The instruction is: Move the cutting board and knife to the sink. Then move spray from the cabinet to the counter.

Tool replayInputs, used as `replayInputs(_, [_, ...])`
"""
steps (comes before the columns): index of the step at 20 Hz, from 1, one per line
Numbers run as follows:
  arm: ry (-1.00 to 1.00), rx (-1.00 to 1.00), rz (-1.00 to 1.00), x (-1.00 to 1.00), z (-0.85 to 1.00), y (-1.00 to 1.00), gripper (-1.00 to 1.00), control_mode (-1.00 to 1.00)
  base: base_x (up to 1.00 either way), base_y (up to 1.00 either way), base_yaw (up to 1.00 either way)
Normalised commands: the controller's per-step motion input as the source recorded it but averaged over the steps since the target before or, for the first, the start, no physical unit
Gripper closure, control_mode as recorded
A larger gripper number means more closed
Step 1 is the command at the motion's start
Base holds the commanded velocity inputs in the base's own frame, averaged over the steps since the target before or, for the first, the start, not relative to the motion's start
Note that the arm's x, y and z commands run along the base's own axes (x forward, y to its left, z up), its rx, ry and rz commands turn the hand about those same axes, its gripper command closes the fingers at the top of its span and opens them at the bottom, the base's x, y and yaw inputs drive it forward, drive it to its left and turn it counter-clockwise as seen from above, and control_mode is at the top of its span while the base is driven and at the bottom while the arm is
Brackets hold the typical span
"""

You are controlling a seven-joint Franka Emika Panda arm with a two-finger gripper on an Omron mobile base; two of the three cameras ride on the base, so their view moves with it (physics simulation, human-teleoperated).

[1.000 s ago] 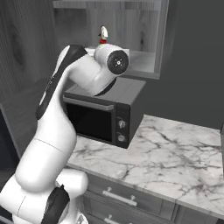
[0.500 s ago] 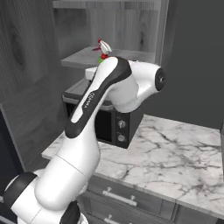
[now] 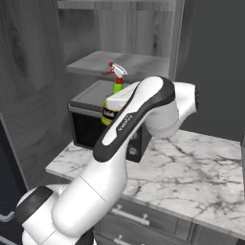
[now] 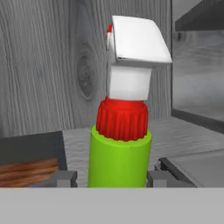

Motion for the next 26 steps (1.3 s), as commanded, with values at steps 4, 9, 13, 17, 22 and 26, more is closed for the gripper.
replayInputs(4, [-0.07,-0.05,0.0,-0.11,-0.63,0.1,1.0,-1.0,0.0,0.0,0.0])
replayInputs(9, [-0.15,-0.05,-0.04,-0.07,-0.65,0.16,1.0,-1.0,0.0,0.0,0.0])
replayInputs(13, [-0.17,-0.01,-0.06,0.02,-0.44,0.12,1.0,-1.0,0.0,0.0,0.0])
replayInputs(17, [-0.21,0.0,-0.03,0.0,-0.41,0.04,1.0,-1.0,0.0,0.0,0.0])
replayInputs(22, [-0.11,-0.02,0.0,0.11,-0.36,-0.02,1.0,-1.0,0.0,0.0,0.0])
replayInputs(26, [-0.03,-0.08,0.0,0.12,-0.37,-0.05,1.0,-1.0,0.0,0.0,0.0])
